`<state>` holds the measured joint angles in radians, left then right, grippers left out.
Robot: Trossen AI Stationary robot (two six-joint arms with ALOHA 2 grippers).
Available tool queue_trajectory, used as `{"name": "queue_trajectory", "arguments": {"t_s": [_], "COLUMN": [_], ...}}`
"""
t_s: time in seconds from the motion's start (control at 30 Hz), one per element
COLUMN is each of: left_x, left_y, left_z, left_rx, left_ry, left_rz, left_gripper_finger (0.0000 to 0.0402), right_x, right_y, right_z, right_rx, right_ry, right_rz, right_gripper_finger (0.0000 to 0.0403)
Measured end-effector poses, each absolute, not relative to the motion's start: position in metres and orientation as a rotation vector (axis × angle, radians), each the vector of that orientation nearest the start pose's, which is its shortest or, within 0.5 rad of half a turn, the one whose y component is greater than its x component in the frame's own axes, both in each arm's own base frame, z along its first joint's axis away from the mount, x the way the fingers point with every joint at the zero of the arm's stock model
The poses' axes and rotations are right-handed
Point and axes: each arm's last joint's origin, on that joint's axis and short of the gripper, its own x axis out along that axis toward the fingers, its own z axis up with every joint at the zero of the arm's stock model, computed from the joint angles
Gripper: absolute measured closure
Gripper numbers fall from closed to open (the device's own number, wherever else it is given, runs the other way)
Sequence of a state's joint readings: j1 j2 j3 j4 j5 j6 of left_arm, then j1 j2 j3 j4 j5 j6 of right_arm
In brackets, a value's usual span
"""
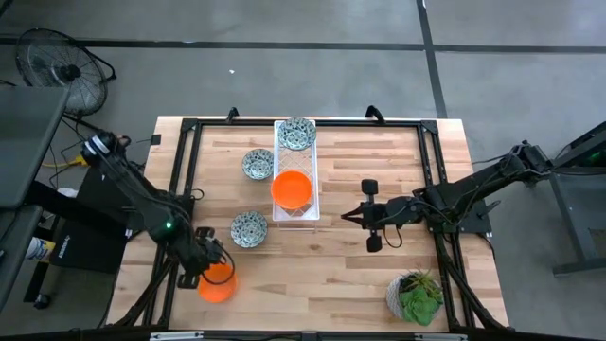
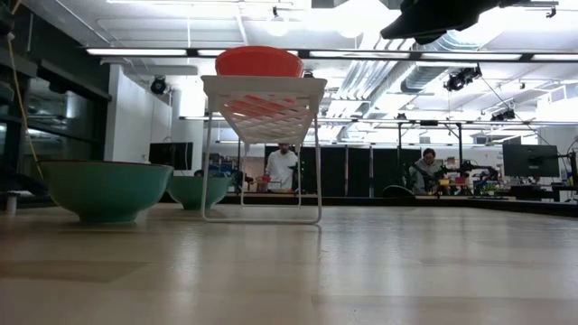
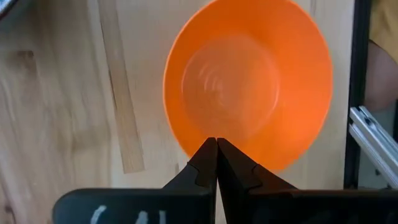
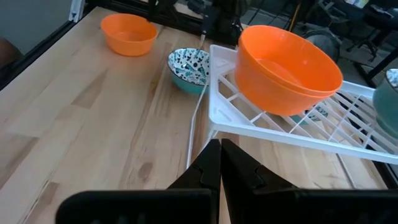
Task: Pick & Place Mini bowls
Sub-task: Stack the orange bowl on the orange bowls on the shelf
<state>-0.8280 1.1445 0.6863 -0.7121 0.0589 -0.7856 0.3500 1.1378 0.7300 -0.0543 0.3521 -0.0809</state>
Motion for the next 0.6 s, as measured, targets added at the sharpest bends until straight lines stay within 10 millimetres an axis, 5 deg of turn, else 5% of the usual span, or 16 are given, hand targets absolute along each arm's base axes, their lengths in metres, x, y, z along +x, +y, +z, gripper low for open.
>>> {"name": "queue_trajectory", "arguments": {"t_s": [0.6], "left_x": [0.157], "left_y": [-0.169], "left_z": [0.228], "left_rx": [-0.073], "left_ry": [1.199], "left_rz": [-0.196], "left_gripper_finger": [0.0401], "right_x": [0.232], "right_y": [0.075], "right_z": [0.259], "right_rx": [-0.276], "right_ry": [0.432], "right_rz": [0.059], "right_gripper_finger": [0.0403]}}
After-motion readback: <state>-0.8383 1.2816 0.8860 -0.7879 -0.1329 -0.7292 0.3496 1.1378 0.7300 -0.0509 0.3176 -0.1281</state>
